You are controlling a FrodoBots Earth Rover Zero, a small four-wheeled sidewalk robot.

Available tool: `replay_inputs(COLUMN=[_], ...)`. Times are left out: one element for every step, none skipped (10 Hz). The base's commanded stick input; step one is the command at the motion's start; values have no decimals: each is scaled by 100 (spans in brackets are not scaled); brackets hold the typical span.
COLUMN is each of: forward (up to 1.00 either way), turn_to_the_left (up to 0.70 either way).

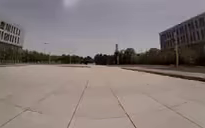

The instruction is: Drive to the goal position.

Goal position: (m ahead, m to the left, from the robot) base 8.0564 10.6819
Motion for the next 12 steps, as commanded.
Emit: replay_inputs(forward=[100,100,100,100,100,100,100,100,100,100,100,100], turn_to_the_left=[0,0,0,0,0,0,0,0,0,0,0,0])
